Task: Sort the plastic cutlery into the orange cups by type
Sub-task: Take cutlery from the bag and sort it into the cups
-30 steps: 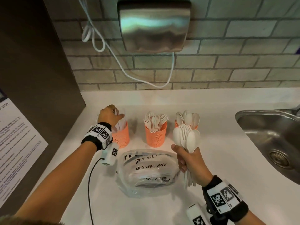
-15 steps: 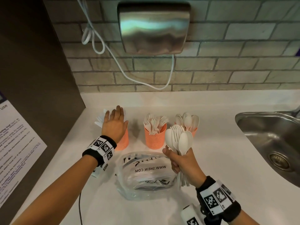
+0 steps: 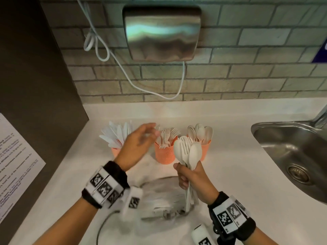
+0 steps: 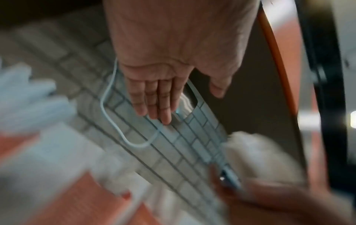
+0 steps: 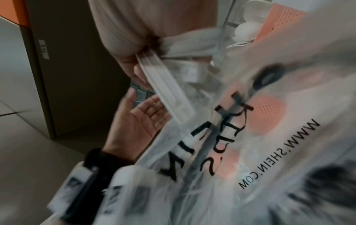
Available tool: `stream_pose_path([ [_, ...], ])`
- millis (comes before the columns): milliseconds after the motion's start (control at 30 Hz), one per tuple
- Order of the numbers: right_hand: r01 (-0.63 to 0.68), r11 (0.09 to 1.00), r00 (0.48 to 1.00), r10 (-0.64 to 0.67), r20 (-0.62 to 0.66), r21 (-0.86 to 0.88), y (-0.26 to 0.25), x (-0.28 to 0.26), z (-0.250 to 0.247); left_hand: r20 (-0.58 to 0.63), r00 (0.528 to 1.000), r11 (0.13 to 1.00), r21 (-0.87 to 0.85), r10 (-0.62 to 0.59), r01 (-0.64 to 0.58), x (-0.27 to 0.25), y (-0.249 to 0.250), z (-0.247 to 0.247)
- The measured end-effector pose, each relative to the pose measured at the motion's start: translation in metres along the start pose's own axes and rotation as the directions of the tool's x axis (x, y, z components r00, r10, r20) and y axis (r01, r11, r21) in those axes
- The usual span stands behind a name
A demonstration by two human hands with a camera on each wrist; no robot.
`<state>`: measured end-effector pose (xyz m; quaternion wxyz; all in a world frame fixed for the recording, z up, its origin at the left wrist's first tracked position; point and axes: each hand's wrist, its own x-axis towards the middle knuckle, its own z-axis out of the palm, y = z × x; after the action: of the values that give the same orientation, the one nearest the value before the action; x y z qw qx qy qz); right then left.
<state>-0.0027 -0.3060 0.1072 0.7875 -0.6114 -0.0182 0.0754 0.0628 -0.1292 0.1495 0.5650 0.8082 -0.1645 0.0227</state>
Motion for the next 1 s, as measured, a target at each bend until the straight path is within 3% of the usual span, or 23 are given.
stream_pose_path([
  [33,0.014,1.0,1.0,-0.014,-0.01,-0.022,0.001,0.0,0.002,0.078,0.997,0.99,-0.136,-0.029,0.04,-0.011,0.007,0.009],
  [100,0.072,0.991,0.997,-0.073,0.002,-0.11,0.002,0.0,0.007,0.178,0.983,0.969,-0.229,-0.052,0.093,-0.028,0.011,0.029],
  [200,0.131,0.969,0.991,-0.129,0.022,-0.212,0.002,-0.001,0.016,0.132,0.99,0.973,-0.219,-0.047,0.075,-0.039,0.012,0.047],
  [300,0.115,0.975,0.993,-0.108,0.046,-0.191,-0.002,-0.002,0.017,0.112,0.993,0.963,-0.263,-0.029,0.058,-0.038,0.013,0.046],
  [500,0.069,0.983,0.998,-0.066,0.023,-0.168,0.001,-0.002,0.015,-0.011,0.993,0.991,0.063,0.12,-0.119,-0.031,0.016,0.027],
  [600,0.054,0.983,0.998,-0.05,0.023,-0.173,0.003,-0.003,0.015,0.025,0.984,0.965,0.188,0.179,-0.18,-0.03,0.021,0.022],
  [667,0.037,0.982,0.999,-0.031,0.037,-0.185,0.003,-0.004,0.013,0.061,0.988,0.969,0.191,0.145,-0.154,-0.028,0.023,0.02],
  [800,0.026,0.976,0.997,-0.01,0.072,-0.216,0.004,-0.007,0.008,0.075,0.997,0.999,-0.023,-0.022,0.024,-0.02,0.031,0.014],
  [933,0.0,0.978,0.999,0.008,0.037,-0.209,0.006,-0.01,0.004,0.089,0.984,0.935,-0.309,-0.152,0.173,-0.013,0.041,-0.001],
  [1000,0.002,0.984,1.0,0.003,0.029,-0.178,0.006,-0.011,0.007,0.117,0.979,0.91,-0.365,-0.166,0.198,-0.014,0.043,-0.003],
])
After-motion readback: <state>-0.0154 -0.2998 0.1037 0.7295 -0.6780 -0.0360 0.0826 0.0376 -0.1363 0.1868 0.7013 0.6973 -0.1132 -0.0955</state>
